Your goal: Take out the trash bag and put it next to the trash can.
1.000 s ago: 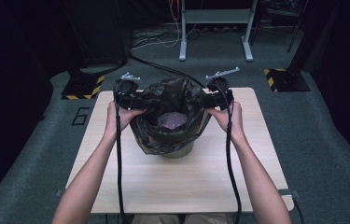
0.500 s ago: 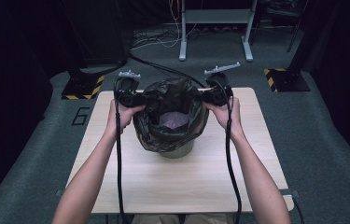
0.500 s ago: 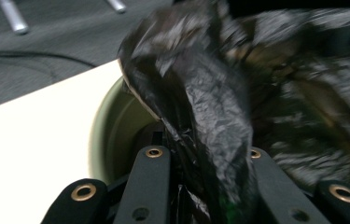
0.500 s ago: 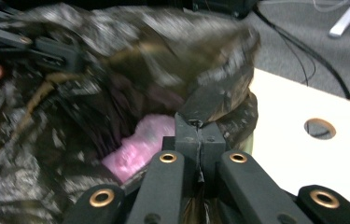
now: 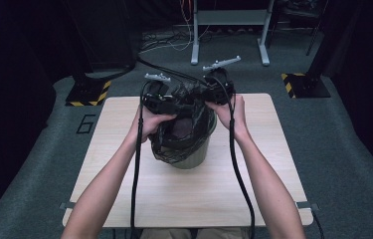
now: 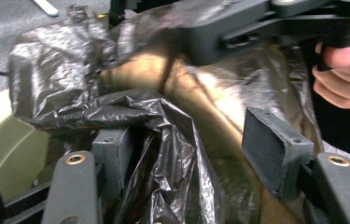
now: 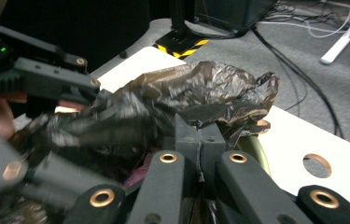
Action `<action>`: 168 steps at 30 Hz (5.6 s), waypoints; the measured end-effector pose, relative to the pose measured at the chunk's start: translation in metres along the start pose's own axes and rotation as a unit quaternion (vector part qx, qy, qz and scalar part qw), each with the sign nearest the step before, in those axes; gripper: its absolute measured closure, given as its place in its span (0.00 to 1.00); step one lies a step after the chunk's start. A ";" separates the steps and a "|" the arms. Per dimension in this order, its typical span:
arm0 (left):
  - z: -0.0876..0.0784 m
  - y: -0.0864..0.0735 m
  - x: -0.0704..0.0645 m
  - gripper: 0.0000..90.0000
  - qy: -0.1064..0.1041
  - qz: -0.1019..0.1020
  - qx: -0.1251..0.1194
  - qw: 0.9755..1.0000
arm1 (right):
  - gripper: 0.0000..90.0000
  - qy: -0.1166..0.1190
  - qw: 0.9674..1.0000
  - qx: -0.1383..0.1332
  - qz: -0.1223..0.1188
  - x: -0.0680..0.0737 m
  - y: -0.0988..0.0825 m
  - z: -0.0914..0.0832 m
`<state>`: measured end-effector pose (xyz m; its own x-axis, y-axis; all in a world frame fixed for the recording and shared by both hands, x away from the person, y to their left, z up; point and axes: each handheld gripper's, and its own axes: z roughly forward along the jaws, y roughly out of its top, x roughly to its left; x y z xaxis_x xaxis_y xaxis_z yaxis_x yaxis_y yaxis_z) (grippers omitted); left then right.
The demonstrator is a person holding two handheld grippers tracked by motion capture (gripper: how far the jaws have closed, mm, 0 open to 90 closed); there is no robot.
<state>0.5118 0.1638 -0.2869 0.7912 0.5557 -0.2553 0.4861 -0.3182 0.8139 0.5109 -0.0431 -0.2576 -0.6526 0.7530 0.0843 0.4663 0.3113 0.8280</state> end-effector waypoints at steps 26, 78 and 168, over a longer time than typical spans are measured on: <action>-0.045 -0.004 0.018 0.30 0.083 -0.036 -0.024 0.996 | 0.64 0.009 0.998 0.014 0.055 -0.018 -0.022 -0.018; 0.001 0.079 0.006 0.99 0.086 -0.025 0.038 0.995 | 0.52 0.060 0.995 -0.016 0.072 0.041 -0.003 0.031; 0.007 -0.014 0.009 0.17 0.076 -0.002 -0.104 0.992 | 1.00 -0.030 0.990 -0.138 -0.001 0.039 0.047 -0.028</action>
<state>0.5148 0.1684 -0.3044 0.7172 0.6704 -0.1901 0.3899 -0.1599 0.9069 0.4905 -0.0154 -0.2000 -0.6130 0.7881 0.0567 0.2793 0.1491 0.9486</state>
